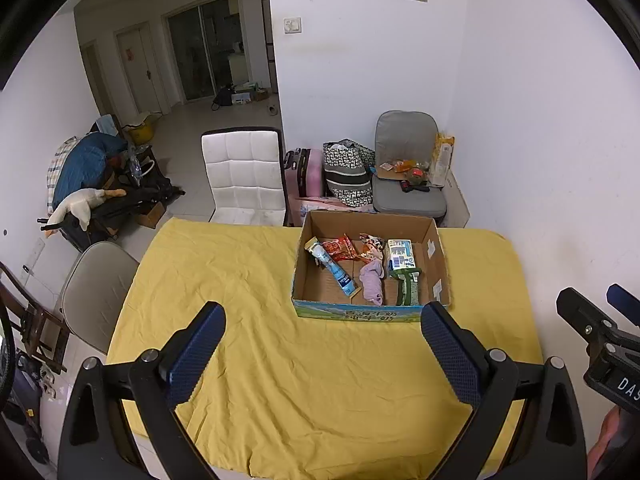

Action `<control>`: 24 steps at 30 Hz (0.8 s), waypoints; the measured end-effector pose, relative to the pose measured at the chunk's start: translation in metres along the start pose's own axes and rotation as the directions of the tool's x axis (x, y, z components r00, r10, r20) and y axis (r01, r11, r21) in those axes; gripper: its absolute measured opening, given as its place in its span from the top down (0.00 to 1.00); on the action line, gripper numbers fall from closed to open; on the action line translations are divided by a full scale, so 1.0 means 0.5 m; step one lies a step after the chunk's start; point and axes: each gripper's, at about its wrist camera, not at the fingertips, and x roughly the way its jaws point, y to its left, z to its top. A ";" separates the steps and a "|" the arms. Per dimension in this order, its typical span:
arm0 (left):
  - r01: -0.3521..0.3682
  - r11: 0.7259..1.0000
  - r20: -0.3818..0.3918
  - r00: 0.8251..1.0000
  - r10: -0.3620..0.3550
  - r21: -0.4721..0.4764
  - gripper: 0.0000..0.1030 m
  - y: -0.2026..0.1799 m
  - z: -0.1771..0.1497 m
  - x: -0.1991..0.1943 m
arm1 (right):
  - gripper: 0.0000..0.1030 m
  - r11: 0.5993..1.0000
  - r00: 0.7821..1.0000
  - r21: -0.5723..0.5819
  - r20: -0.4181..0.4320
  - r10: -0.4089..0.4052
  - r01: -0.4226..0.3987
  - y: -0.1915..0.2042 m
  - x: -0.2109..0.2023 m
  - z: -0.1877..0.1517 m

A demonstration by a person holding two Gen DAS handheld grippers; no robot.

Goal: Organize soft objects

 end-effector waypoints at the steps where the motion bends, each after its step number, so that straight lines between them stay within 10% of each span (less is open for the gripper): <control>1: 0.001 1.000 -0.001 1.000 -0.001 0.003 0.03 -0.001 0.001 -0.001 | 0.00 1.000 1.000 0.000 0.000 -0.002 0.002 0.000 -0.002 -0.003; 24: -0.007 1.000 -0.010 1.000 0.006 -0.013 0.03 0.002 0.003 0.004 | 0.00 1.000 1.000 0.006 0.008 -0.014 0.014 0.002 -0.008 -0.004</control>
